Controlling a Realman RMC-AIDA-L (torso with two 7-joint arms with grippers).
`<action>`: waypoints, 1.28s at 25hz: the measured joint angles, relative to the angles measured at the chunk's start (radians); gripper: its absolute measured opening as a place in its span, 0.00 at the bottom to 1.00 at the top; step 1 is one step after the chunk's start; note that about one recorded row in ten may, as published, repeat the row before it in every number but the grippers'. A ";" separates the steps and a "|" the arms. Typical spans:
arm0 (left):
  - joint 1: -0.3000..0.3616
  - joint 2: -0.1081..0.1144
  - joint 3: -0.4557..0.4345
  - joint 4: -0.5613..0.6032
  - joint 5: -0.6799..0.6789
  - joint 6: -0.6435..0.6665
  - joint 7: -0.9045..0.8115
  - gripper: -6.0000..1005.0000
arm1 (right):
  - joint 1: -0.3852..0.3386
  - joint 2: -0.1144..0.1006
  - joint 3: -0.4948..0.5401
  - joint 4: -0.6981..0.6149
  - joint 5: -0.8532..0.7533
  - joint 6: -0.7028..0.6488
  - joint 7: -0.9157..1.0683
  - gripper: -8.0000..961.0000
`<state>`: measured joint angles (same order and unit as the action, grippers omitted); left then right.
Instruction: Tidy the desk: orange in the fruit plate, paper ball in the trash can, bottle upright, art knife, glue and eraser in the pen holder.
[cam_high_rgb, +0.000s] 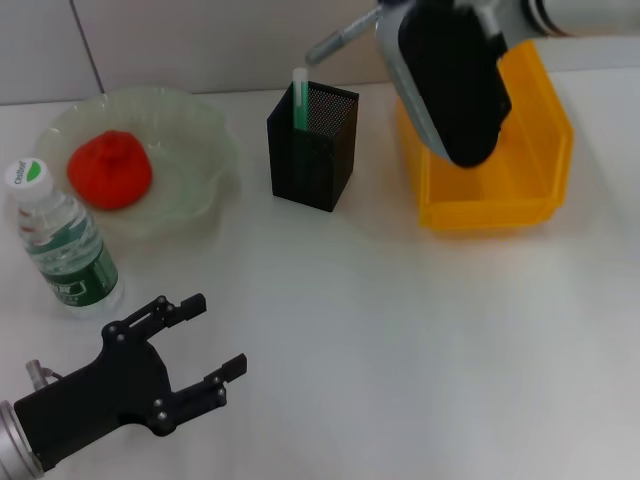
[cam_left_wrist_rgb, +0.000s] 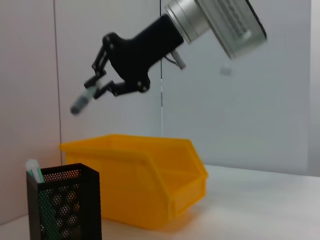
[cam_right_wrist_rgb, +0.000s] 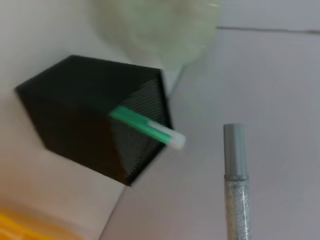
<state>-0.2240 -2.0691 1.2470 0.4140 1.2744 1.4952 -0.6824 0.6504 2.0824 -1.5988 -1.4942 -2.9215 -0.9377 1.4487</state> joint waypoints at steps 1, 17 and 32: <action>-0.001 0.000 0.000 -0.002 -0.002 0.000 0.000 0.78 | -0.010 0.000 -0.014 0.001 0.000 0.008 -0.028 0.15; 0.001 -0.002 0.000 -0.038 -0.017 0.005 0.006 0.78 | -0.063 -0.001 -0.091 0.077 -0.001 0.213 -0.298 0.15; -0.007 -0.003 0.000 -0.051 -0.017 0.003 0.003 0.78 | -0.041 0.000 -0.116 0.278 -0.001 0.457 -0.464 0.15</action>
<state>-0.2306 -2.0724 1.2471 0.3633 1.2577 1.4984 -0.6795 0.6092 2.0822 -1.7147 -1.2163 -2.9220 -0.4808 0.9845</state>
